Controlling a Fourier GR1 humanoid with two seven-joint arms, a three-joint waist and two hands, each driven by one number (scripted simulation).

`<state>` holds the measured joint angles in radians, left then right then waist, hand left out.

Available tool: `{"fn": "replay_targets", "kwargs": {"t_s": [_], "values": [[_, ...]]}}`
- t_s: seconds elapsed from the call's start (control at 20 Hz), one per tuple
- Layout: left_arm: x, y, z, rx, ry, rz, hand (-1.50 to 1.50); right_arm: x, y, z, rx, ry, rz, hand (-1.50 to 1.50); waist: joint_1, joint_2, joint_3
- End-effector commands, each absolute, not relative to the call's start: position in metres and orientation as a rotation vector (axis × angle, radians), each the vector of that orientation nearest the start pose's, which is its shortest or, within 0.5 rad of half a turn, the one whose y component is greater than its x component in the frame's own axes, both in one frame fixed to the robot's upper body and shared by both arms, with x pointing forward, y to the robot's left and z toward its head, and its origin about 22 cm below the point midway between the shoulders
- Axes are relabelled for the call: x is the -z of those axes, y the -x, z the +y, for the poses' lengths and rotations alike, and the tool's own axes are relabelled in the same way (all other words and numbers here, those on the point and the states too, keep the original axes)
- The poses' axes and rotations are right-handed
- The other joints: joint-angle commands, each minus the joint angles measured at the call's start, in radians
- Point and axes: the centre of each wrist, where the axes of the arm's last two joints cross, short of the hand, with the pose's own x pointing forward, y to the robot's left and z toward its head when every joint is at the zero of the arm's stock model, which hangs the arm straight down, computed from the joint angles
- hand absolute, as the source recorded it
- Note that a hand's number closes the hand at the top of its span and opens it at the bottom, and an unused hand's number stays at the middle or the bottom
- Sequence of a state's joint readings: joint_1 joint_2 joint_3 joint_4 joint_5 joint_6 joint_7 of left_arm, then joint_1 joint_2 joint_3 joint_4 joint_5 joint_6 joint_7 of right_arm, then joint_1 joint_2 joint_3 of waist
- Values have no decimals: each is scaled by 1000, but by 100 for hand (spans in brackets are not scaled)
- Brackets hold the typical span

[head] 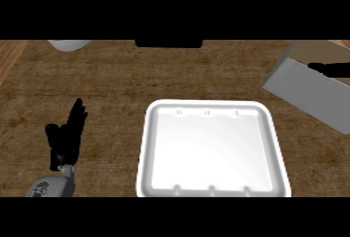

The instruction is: Pick the cupcake from the tray and place it in the cardboard box

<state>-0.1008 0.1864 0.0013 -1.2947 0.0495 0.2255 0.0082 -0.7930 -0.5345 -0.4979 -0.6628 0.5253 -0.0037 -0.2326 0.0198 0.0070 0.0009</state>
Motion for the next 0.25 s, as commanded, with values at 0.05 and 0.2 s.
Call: {"fn": "replay_targets", "kwargs": {"t_s": [0.05, 0.2], "values": [[15, -272, 289, -44, -306, -1384, 0, -117, -381, -434, -52, 627, -1736, -150, -18, -5, 1], [28, -269, 280, -55, -297, -1387, 0, -112, -358, -472, 46, 620, -1718, -150, -17, -3, 0]]}}
